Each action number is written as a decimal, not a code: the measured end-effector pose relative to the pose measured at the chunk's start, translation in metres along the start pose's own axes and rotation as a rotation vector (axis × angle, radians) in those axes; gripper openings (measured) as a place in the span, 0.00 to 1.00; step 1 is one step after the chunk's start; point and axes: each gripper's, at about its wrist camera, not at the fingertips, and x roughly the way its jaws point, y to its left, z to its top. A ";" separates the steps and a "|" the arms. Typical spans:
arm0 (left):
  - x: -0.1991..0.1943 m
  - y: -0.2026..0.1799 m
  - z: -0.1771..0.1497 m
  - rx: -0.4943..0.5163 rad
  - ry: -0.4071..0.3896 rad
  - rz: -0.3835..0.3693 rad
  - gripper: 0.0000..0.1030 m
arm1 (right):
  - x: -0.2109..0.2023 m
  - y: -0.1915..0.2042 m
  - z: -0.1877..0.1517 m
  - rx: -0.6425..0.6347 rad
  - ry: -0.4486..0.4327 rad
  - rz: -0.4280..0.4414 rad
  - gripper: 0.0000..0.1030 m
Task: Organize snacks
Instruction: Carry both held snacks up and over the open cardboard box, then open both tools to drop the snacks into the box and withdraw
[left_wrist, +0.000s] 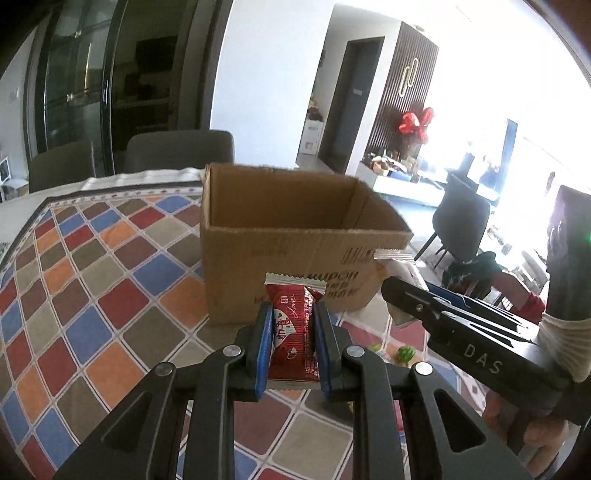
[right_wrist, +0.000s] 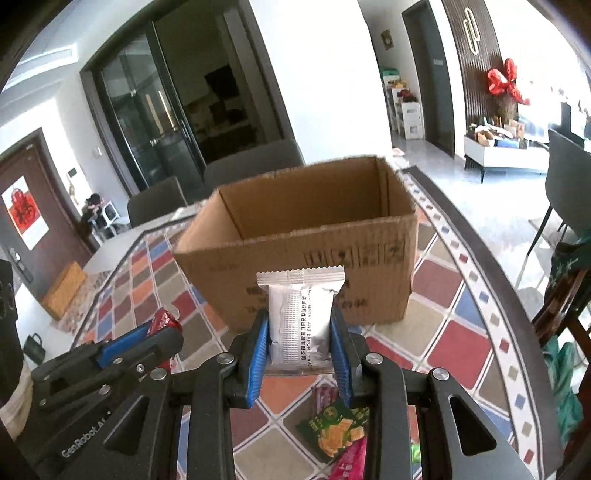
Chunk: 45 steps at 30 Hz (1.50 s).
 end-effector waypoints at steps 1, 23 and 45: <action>-0.002 -0.002 0.003 0.004 -0.008 -0.001 0.21 | -0.002 0.001 0.002 0.001 -0.008 0.004 0.32; 0.002 -0.006 0.089 0.005 -0.074 -0.050 0.21 | -0.020 0.020 0.078 -0.051 -0.124 0.016 0.32; 0.060 0.013 0.120 0.017 0.024 0.040 0.43 | 0.045 0.001 0.109 -0.044 0.018 -0.081 0.44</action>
